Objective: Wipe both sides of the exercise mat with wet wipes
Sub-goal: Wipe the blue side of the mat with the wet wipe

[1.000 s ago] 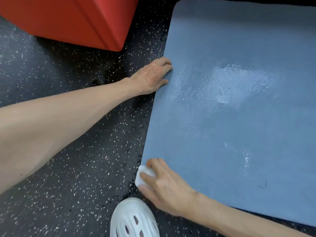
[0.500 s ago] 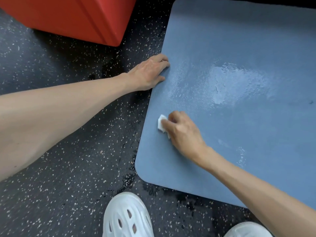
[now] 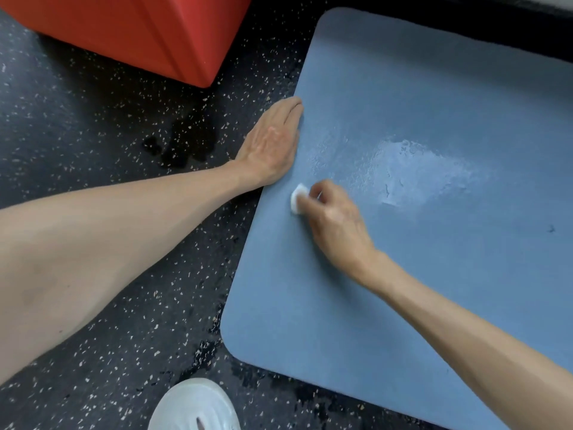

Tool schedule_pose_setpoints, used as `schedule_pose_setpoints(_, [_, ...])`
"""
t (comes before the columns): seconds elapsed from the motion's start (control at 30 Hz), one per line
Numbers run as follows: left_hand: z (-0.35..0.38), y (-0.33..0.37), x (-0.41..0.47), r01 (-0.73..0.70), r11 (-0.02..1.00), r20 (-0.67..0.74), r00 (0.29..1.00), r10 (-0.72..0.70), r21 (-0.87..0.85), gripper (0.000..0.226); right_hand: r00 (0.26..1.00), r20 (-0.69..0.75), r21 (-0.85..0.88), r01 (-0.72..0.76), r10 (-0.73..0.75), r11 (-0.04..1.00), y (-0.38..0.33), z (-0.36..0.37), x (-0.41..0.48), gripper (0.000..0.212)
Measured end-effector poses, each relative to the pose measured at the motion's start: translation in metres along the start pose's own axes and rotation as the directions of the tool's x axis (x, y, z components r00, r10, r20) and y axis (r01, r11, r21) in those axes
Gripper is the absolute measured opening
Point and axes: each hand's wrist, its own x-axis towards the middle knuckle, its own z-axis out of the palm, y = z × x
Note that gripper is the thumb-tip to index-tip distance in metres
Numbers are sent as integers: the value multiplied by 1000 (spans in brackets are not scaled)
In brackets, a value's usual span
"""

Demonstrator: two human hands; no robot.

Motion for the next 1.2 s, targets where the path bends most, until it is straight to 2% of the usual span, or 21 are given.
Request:
schedule_pose_setpoints(0.03, [1, -3, 5, 16, 1000, -18, 1000, -16, -3, 43, 999, 29, 66, 30, -32, 997, -5, 4, -10, 29])
schedule_pose_setpoints(0.1, [2, -8, 14, 41, 999, -57, 998, -41, -13, 44, 955, 160, 156, 223, -248, 962, -26, 0, -31, 18])
schedule_pose_setpoints(0.13, [4, -10, 19, 49, 999, -74, 996, -50, -18, 44, 919, 189, 131, 324, -345, 937, -25, 2, -34, 16])
schedule_pose_setpoints(0.17, [4, -11, 23, 58, 998, -88, 994, -60, -26, 44, 904, 230, 118, 341, -360, 933, -17, -1, -25, 18])
schedule_pose_setpoints(0.2, [5, -12, 28, 69, 997, -98, 993, -73, -38, 44, 908, 256, 168, 296, -331, 940, -4, -1, -9, 22])
schedule_pose_setpoints(0.3, [6, -16, 41, 100, 991, -125, 986, -111, -87, 44, 992, 121, 59, 31, -38, 998, 34, -10, 57, 29])
schedule_pose_setpoints(0.37, [7, -18, 51, 120, 986, -138, 981, -136, -117, 45, 997, 51, -14, -48, 49, 999, 40, -11, 69, 26])
schedule_pose_setpoints(0.43, [8, -20, 61, 146, 979, -155, 973, -168, -143, 45, 994, 104, 72, 33, -40, 997, 27, -5, 45, 14])
schedule_pose_setpoints(0.5, [9, -18, 70, 157, 973, -177, 966, -187, -166, 45, 968, 191, 192, 123, -160, 974, 6, -10, 12, 23])
schedule_pose_setpoints(0.57, [10, -15, 77, 142, 974, -182, 968, -174, -179, 43, 924, 216, 195, 276, -316, 941, 10, -13, 5, 27])
schedule_pose_setpoints(0.6, [12, -13, 80, 135, 975, -176, 970, -167, -179, 41, 922, 198, 198, 295, -333, 935, 21, -15, 16, 24])
schedule_pose_setpoints(0.67, [14, -14, 85, 142, 972, -154, 973, -172, -185, 39, 959, 131, 98, 238, -250, 966, 55, -15, 56, 21])
schedule_pose_setpoints(0.73, [15, -18, 90, 148, 966, -145, 973, -181, -212, 39, 999, 49, -36, 11, -10, 999, 86, -19, 102, 25])
schedule_pose_setpoints(0.77, [16, -20, 94, 141, 963, -139, 974, -176, -229, 40, 995, -6, -76, -103, 103, 992, 94, -24, 118, 23])
schedule_pose_setpoints(0.8, [15, -21, 98, 131, 962, -130, 977, -166, -242, 40, 988, -56, -86, -147, 142, 985, 96, -25, 124, 20])
schedule_pose_setpoints(0.87, [18, -21, 110, 124, 958, -106, 982, -155, -258, 41, 996, -37, -60, -85, 83, 995, 84, -22, 107, 16])
schedule_pose_setpoints(0.97, [26, -20, 121, 163, 953, -81, 979, -189, -256, 38, 990, 84, 124, 98, -109, 987, 58, -25, 55, 32])
schedule_pose_setpoints(1.03, [31, -18, 121, 164, 959, -107, 975, -193, -232, 42, 968, 140, 159, 187, -210, 969, 68, -29, 57, 31])
schedule_pose_setpoints(1.1, [32, -18, 121, 172, 960, -120, 972, -202, -223, 49, 981, 63, 136, 175, -185, 975, 92, -32, 98, 23])
schedule_pose_setpoints(1.2, [31, -19, 123, 186, 961, -147, 965, -219, -206, 51, 994, -113, 7, 7, -6, 1000, 135, -36, 169, 12])
